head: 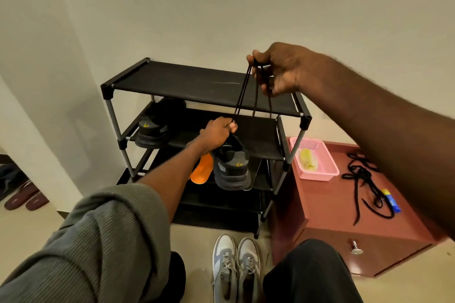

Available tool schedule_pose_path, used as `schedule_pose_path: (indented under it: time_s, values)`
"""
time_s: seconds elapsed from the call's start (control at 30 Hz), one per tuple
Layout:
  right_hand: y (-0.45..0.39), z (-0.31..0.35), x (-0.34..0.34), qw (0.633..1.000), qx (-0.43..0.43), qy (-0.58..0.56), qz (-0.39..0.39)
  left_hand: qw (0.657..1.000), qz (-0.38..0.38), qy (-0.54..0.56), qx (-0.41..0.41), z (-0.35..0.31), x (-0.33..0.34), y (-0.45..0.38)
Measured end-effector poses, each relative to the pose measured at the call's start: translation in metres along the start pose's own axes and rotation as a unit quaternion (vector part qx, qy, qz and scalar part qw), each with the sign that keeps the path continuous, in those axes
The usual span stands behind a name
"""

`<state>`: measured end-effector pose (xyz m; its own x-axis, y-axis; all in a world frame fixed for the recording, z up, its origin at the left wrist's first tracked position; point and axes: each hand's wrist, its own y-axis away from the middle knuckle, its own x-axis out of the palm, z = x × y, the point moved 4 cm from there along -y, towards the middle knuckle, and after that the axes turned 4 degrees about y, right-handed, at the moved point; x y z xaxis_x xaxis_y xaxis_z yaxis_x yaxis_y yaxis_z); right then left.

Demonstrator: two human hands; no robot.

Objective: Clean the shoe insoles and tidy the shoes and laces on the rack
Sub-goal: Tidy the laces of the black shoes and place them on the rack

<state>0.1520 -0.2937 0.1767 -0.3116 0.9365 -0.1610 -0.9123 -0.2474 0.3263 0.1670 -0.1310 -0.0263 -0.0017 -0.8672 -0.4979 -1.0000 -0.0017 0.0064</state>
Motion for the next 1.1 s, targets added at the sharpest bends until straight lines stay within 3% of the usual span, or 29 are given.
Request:
schedule_pose_path:
  time_s: [0.17,0.4,0.57,0.67,0.77,0.9,1.1]
  values:
    - [0.018,0.035,-0.001,0.995,-0.064,-0.043,-0.062,0.993,-0.053,-0.104,-0.003,-0.009,0.004,0.0]
    - [0.021,0.025,0.002,0.977,-0.15,-0.076,-0.13,0.994,-0.06,-0.092,-0.021,-0.013,0.005,-0.005]
    - [0.021,-0.005,0.007,0.963,-0.253,-0.004,-0.089,0.999,-0.024,-0.011,-0.023,0.0,0.003,-0.015]
    - [0.019,-0.023,0.012,0.969,-0.233,-0.023,-0.077,0.999,-0.023,0.018,-0.014,-0.003,0.002,-0.015]
    - [0.014,-0.043,0.016,0.961,-0.243,0.078,-0.106,0.999,-0.026,0.02,-0.003,0.002,0.002,-0.023]
    - [-0.001,-0.073,0.021,0.918,-0.27,0.267,-0.116,0.999,-0.017,-0.018,0.031,0.026,0.002,-0.043]
    - [-0.032,-0.113,0.036,0.844,-0.202,0.495,-0.037,0.999,-0.021,-0.033,0.019,0.02,0.001,-0.041]
